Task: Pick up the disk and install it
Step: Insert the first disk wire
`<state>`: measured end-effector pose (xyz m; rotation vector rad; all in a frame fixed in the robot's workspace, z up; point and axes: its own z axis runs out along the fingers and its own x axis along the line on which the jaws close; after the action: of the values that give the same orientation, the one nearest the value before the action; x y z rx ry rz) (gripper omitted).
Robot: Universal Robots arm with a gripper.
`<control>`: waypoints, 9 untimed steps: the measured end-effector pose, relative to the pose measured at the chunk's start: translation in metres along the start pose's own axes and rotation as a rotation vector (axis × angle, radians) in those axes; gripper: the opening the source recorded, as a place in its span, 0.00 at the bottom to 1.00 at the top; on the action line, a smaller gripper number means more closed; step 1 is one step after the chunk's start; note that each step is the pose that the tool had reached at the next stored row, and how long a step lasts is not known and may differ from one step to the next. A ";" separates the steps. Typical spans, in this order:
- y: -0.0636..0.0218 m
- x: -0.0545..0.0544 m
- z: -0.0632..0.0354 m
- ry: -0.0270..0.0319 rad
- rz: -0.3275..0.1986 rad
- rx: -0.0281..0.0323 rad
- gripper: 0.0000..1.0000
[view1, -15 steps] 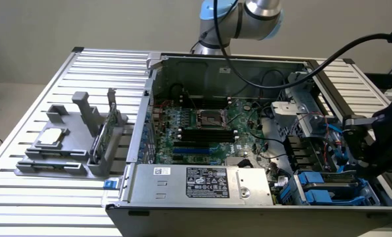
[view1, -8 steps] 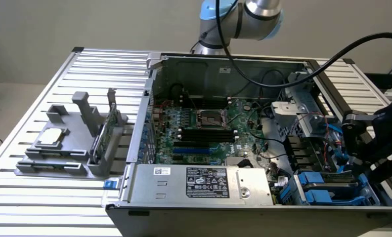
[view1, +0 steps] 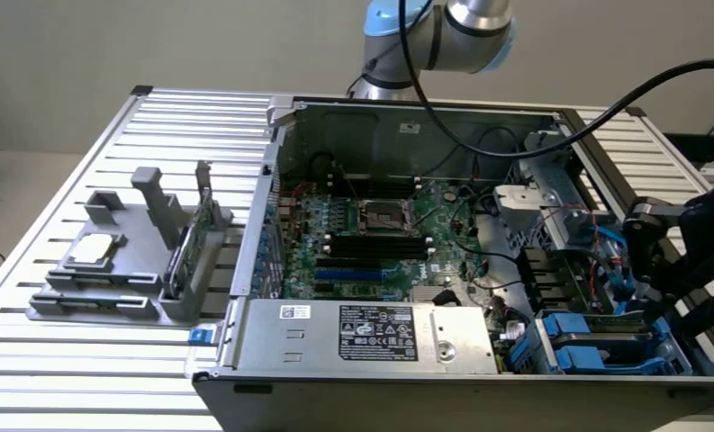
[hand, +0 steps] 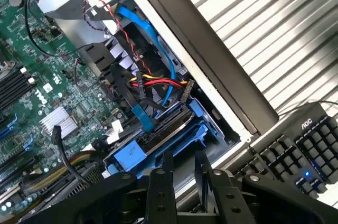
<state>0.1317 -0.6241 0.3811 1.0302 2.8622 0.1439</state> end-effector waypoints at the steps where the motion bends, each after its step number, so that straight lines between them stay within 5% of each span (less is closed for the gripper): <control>1: -0.0001 0.000 0.0006 -0.0018 0.016 0.0008 0.31; 9: -0.0010 0.000 0.0091 -0.0068 0.118 -0.0017 0.31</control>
<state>0.1319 -0.6241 0.3719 1.1974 2.7947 0.1512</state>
